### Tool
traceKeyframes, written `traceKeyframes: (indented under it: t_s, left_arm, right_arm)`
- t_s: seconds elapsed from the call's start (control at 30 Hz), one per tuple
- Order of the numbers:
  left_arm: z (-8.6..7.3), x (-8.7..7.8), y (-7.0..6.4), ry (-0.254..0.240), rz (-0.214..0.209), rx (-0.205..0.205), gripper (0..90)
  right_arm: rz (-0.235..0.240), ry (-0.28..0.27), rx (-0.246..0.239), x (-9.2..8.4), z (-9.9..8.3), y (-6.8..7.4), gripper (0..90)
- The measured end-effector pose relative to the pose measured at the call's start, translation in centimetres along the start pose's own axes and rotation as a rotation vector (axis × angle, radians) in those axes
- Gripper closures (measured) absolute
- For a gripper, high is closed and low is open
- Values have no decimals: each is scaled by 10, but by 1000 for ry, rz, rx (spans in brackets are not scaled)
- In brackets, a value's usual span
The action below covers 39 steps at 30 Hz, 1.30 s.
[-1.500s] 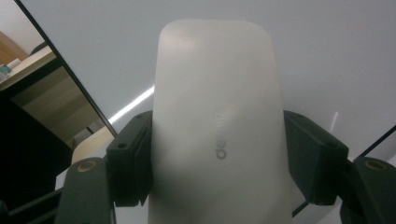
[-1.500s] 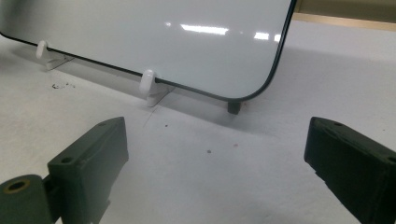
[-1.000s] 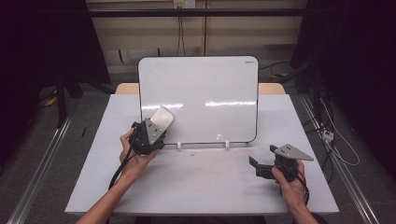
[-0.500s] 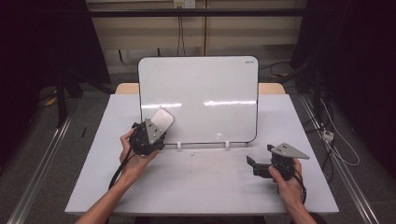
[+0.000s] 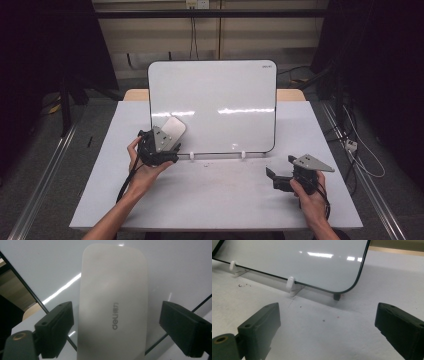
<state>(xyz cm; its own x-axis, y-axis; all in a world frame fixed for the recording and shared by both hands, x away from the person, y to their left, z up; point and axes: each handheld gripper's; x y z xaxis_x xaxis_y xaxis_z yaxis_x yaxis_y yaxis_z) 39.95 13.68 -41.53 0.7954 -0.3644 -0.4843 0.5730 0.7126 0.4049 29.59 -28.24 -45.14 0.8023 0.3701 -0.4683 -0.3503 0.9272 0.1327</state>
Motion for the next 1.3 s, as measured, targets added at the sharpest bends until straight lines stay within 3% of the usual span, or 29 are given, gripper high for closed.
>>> traceKeyframes:
  t_s: [0.3, 0.4, 0.47, 0.5, 0.53, 0.67, 0.73, 0.8, 0.97, 1.1, 1.2, 1.3]
  left_arm:
    - [6, -5, 3, -34, -25, -59, 58]
    - [9, -11, 7, -29, -68, -62, 56]
    - [9, -14, 8, -34, -62, -84, 44]
    - [11, -17, 12, -39, -96, -115, 43]
    - [11, -17, 12, -39, -96, -115, 43]
    - [10, -22, 17, -83, -169, -183, 43]
    - [9, -23, 19, -87, -201, -224, 44]
    - [8, -24, 20, -85, -214, -238, 45]
    - [3, -28, 23, -71, -217, -280, 48]
    - [-5, -33, 23, -72, -183, -284, 49]
    - [-11, -38, 24, -58, -154, -261, 52]
    - [-17, -43, 25, -52, -157, -257, 52]
  right_arm:
    - [-2, -4, 0, -1, 0, -1, 64]
    - [0, -4, -1, -1, 0, 0, 64]
    - [2, -1, 0, -1, 0, 0, 62]
    - [3, -1, -1, -1, 0, 1, 61]
    - [3, -1, -1, -1, 0, 1, 61]
    - [3, -4, -3, -1, 0, 1, 61]
    - [3, -4, -4, -1, 0, 1, 60]
    - [3, -4, -4, -1, 0, 1, 61]
    - [3, -6, -3, -1, 0, 0, 60]
    - [2, -4, -4, -1, 0, 0, 60]
    - [3, -5, -5, -1, 0, 1, 61]
    - [3, -3, -6, 0, 0, 1, 61]
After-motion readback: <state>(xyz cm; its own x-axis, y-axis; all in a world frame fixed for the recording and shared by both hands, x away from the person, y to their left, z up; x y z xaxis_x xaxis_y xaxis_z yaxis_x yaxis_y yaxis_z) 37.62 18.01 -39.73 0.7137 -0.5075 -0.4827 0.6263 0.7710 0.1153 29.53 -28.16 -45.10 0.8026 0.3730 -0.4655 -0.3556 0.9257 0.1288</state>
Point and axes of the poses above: each handheld gripper's, and its own axes: x roughly forward along the jaws, z roughly out of its top, y roughly to its left, and after that the axes turned 4 degrees about x, right-handed
